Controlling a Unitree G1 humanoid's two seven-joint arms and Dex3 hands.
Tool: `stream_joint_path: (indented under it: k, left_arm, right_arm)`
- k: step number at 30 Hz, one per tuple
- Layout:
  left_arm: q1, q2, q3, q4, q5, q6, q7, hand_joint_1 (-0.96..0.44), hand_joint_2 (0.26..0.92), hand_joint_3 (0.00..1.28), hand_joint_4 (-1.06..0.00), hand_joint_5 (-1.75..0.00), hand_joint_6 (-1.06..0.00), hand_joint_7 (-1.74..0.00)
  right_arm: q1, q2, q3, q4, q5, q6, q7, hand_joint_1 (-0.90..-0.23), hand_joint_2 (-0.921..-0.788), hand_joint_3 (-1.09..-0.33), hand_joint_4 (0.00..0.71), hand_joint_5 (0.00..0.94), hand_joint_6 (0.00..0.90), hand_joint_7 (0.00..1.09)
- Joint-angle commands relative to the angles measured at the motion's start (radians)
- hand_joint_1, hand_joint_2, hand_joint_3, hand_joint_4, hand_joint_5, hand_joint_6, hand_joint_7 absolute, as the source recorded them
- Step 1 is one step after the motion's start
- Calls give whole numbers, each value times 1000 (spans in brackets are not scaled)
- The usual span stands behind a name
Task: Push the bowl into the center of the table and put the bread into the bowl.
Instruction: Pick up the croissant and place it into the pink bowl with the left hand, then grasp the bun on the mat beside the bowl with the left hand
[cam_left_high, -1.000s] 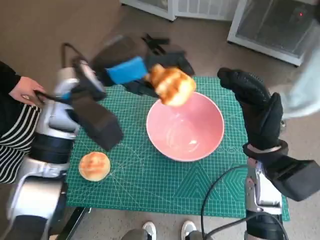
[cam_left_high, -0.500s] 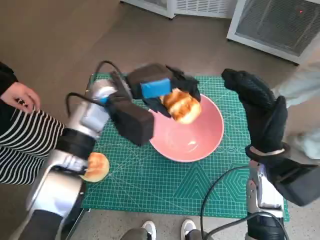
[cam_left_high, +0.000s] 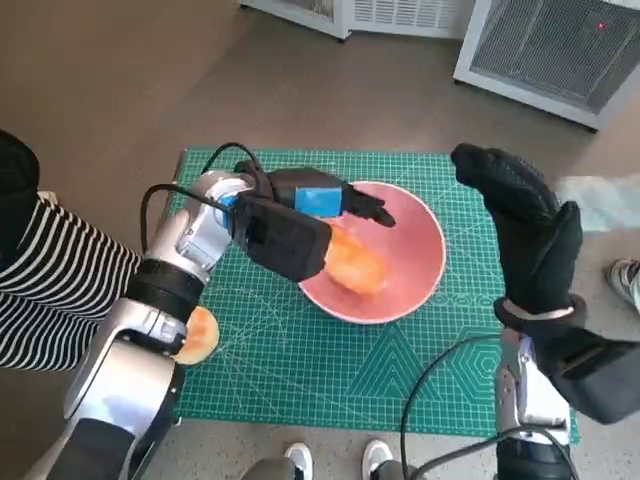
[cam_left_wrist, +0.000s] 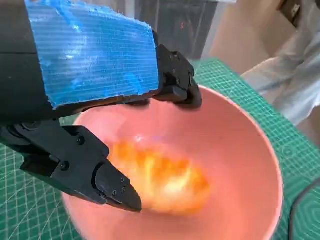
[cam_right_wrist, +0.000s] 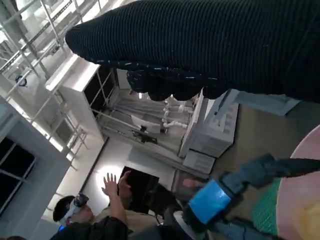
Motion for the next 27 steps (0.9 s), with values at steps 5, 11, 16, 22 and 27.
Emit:
stream_joint_path:
  k: [5, 11, 16, 22, 27]
  left_arm:
    - [148, 156, 154, -292, -175, 12, -68, -187, 768, 0, -12, -2, -180, -28]
    - [272, 280, 285, -497, -293, 60, -103, -196, 775, 4, -18, -4, -185, -26]
    - [371, 403, 368, -619, -318, 97, -117, -286, 787, 10, -33, -9, -196, -33]
    - [469, 535, 452, -656, -399, 124, -194, -280, 769, 2, -45, -11, -230, -53]
    - [591, 616, 504, -705, -405, 148, -214, -282, 770, 3, -54, -12, -251, -66]
  right_arm:
    - [32, 10, 10, -9, -12, 11, -19, -695, -921, -676, 175, 6, 41, 477]
    - [38, 14, 15, -18, -9, 15, -23, -700, -921, -675, 176, 5, 44, 473]
    - [44, 15, 18, -26, -3, 19, -22, -704, -921, -674, 177, 5, 46, 470]
    - [45, 18, 20, -28, 7, 21, -16, -701, -921, -673, 177, 4, 49, 466]
    - [37, 20, 22, -20, 10, 24, -11, -698, -921, -674, 177, 4, 51, 464]
